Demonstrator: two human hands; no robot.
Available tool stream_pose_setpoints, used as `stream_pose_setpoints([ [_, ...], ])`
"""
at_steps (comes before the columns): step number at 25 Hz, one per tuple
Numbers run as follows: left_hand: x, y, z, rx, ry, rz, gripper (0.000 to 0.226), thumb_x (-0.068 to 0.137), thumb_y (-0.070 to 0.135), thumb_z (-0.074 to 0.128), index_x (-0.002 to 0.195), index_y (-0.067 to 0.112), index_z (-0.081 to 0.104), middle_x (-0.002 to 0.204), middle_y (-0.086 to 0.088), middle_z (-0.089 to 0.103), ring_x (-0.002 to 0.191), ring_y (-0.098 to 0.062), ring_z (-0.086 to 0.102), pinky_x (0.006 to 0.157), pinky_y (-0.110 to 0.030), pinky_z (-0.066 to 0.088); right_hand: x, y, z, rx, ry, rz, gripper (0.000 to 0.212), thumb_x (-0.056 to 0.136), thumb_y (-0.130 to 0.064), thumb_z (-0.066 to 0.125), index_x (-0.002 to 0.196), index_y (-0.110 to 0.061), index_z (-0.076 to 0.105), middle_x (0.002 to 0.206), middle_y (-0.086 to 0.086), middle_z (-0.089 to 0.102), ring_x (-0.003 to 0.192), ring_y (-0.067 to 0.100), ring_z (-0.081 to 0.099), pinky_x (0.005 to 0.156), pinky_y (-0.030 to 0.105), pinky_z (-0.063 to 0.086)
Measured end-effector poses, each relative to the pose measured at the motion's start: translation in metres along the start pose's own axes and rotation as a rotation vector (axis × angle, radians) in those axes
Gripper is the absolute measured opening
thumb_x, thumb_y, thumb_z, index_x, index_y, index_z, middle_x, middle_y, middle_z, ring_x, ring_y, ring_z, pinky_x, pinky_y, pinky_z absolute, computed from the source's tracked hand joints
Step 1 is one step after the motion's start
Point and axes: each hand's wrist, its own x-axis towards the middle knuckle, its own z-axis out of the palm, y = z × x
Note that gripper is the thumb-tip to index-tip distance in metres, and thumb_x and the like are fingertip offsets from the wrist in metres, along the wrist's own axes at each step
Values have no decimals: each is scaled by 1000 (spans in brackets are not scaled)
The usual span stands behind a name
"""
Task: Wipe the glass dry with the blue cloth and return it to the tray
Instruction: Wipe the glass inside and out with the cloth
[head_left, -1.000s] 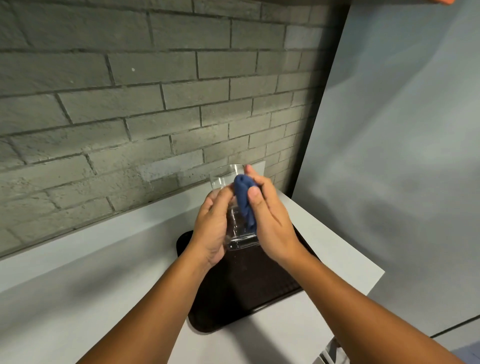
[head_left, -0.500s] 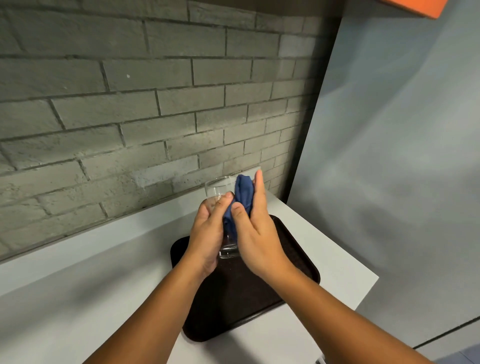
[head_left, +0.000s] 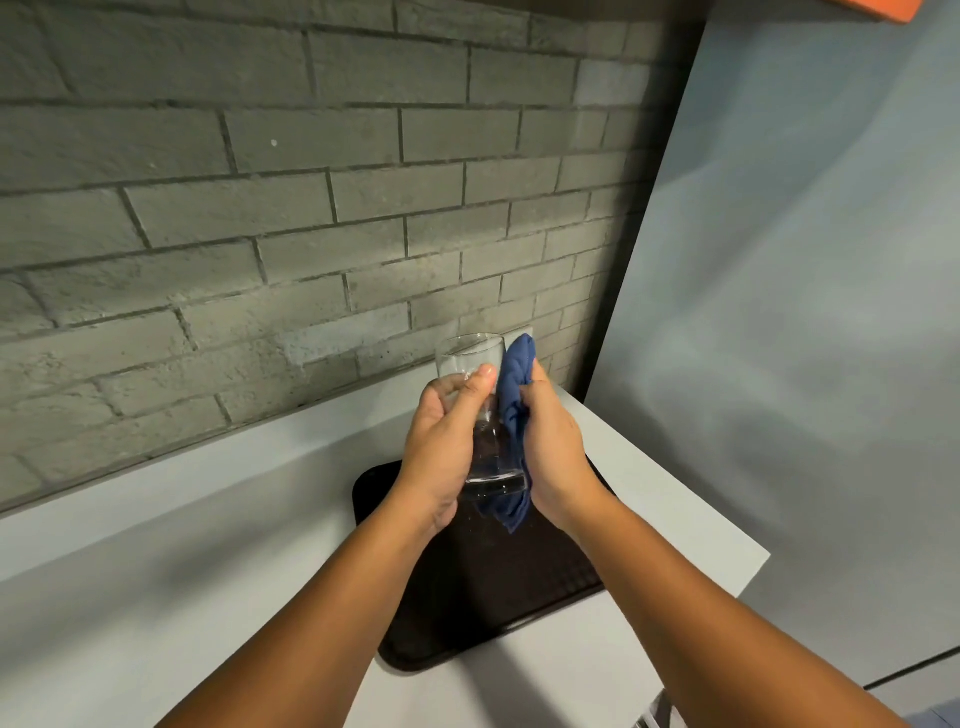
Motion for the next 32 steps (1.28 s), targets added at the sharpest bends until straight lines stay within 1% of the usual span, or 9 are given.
stream_pose_setpoints([
  [3, 1, 6, -1, -15, 39, -2, 75, 66, 67, 86, 119, 15, 74, 113, -9, 89, 108, -25, 86, 91, -44, 67, -6, -8, 5, -92, -61, -65, 64, 103, -30, 36, 158, -59, 24, 184, -7, 15, 167, 13, 23, 133, 36, 32],
  [7, -4, 9, 7, -36, 33, -58, 86, 68, 63, 90, 131, 7, 69, 121, -27, 82, 118, -47, 80, 98, -61, 68, 3, -7, 0, 90, 58, 71, 43, 110, -39, 44, 144, -27, 66, 144, 24, 70, 135, 40, 68, 119, 63, 49],
  [10, -2, 16, 8, -50, -37, -49, 89, 60, 68, 102, 123, 10, 80, 104, -17, 88, 92, -30, 88, 74, -39, 70, 3, -7, -1, -2, 70, -15, 51, 102, -30, 46, 147, -50, 57, 129, 4, 79, 119, 23, 78, 99, 42, 65],
  [14, -5, 18, 14, -45, 16, -60, 99, 61, 62, 102, 132, 5, 62, 95, -5, 87, 86, -27, 86, 74, -44, 71, 11, -7, -8, 82, 148, -8, 55, 107, -29, 47, 160, -43, 42, 134, 6, 76, 119, 29, 77, 108, 58, 60],
  [19, -5, 17, 14, -48, 3, -61, 89, 75, 63, 90, 141, 5, 70, 124, -21, 85, 119, -39, 82, 96, -48, 67, -10, 1, -4, -260, 80, -303, 55, 117, -28, 43, 169, -37, 29, 168, -9, 47, 156, 2, 44, 130, 30, 36],
  [23, -7, 8, 10, -10, -14, -100, 61, 95, 61, 78, 131, 12, 74, 114, -11, 87, 103, -27, 86, 86, -46, 70, 1, -6, -7, -75, 72, -72, 51, 117, -36, 39, 167, -45, 35, 157, -2, 62, 135, 13, 68, 120, 39, 51],
  [27, -2, 4, 8, 15, 25, -54, 41, 109, 43, 70, 139, 15, 74, 125, -9, 87, 120, -26, 82, 100, -45, 67, -11, -2, -2, -298, 20, -278, 57, 117, -35, 41, 169, -46, 20, 174, -20, 25, 166, 3, 22, 129, 16, 22],
  [29, -6, 7, 14, 13, 19, -74, 56, 99, 59, 75, 134, 16, 73, 118, -11, 88, 109, -29, 86, 84, -45, 71, -2, -4, -9, -195, 19, -198, 53, 119, -33, 38, 168, -49, 26, 169, -21, 35, 161, 10, 39, 126, 25, 36],
  [32, -3, 10, 15, 33, 29, -66, 63, 96, 66, 73, 136, 18, 73, 119, -8, 89, 111, -28, 86, 91, -47, 69, -8, -11, -9, -232, 43, -215, 53, 120, -29, 38, 167, -49, 27, 173, -18, 35, 161, 12, 39, 127, 29, 38],
])
